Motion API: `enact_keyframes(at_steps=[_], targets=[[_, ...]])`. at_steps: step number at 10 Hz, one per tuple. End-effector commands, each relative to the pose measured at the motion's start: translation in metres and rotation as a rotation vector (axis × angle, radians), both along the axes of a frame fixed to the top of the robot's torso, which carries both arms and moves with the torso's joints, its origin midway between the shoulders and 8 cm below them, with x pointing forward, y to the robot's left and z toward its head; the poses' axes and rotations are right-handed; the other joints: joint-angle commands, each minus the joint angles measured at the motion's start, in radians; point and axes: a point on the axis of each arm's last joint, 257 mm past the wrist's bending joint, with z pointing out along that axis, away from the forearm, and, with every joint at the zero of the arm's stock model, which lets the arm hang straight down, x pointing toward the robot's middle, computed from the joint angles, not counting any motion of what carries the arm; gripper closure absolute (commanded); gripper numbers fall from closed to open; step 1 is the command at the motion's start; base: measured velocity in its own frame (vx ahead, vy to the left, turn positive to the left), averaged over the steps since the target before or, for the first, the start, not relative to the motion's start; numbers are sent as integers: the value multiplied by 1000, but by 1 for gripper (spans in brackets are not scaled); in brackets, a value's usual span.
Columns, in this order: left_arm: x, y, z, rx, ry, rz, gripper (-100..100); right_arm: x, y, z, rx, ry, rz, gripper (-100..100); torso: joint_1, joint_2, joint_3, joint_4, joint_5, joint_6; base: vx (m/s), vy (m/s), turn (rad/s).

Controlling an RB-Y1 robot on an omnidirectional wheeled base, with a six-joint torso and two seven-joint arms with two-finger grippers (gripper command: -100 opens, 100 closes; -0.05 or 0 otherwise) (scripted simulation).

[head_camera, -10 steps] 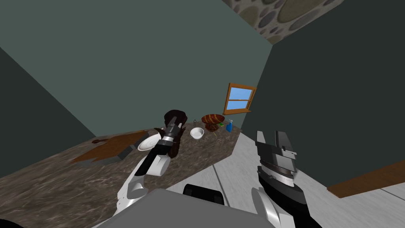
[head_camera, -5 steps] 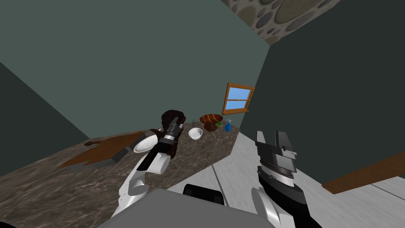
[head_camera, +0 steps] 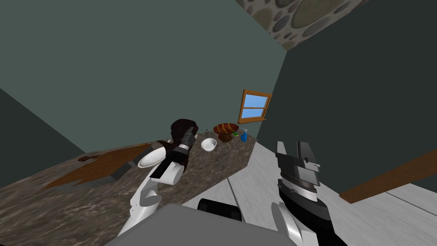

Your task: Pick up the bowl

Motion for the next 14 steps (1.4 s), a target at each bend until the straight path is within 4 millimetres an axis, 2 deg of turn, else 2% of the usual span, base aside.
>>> enact_keyframes(at_steps=[1,8,14], targets=[[3,1,-6,-3,27,2,-100,0,0,0,0,0,0,0,0,0,0,0,0,0,6,-15,11],[20,4,-31,-41,171,-7,-100,0,0,0,0,0,0,0,1,1,0,0,0,0,16,-22,-48],[29,9,-60,-71,309,2,-100,0,0,0,0,0,0,0,1,1,0,0,0,0,17,-17,-44]])
